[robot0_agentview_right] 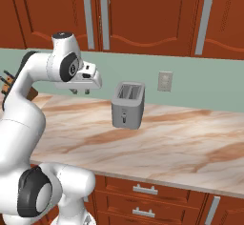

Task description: Open the cabinet directly in front. Then move the liquor and the mug to the dining counter with the jar on it.

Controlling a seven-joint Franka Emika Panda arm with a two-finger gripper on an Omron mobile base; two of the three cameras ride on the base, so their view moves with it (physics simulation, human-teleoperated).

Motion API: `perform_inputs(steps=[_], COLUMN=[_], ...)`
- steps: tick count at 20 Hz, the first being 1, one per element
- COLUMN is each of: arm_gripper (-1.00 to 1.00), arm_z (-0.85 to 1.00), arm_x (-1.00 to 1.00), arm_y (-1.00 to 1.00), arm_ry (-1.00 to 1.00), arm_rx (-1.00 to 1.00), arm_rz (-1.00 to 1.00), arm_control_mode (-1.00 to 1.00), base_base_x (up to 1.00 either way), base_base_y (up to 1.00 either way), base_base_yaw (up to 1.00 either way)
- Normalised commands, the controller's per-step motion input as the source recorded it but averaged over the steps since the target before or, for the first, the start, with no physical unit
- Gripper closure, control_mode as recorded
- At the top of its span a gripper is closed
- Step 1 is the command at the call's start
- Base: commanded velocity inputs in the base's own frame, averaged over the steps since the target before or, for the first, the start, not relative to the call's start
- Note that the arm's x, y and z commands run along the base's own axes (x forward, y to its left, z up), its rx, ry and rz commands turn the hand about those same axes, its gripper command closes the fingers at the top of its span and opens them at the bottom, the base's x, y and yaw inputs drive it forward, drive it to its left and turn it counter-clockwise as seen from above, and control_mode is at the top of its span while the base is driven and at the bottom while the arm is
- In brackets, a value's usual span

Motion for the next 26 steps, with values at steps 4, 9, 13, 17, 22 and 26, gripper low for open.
perform_inputs(steps=[4,9,13,17,22,26], arm_gripper=[-1.0,-1.0,-1.0,-1.0,-1.0,-1.0], arm_z=[0.02,0.51,0.7,0.69,0.59,0.47], arm_x=[-0.04,-0.4,-0.25,-0.29,-0.28,-0.29], arm_y=[-0.03,-0.05,-0.07,0.0,0.0,-0.06], arm_ry=[-0.04,-0.37,-0.39,-0.3,-0.37,-0.4], arm_rx=[0.0,0.03,0.04,0.04,0.01,0.01], arm_rz=[0.0,0.0,0.0,0.0,0.0,0.0], arm_control_mode=[-1.0,-1.0,-1.0,-1.0,-1.0,-1.0], base_base_x=[0.0,0.0,0.0,0.0,0.0,0.0], base_base_y=[0.0,0.0,0.0,0.0,0.0,0.0], base_base_yaw=[0.0,0.0,0.0,0.0,0.0,0.0])
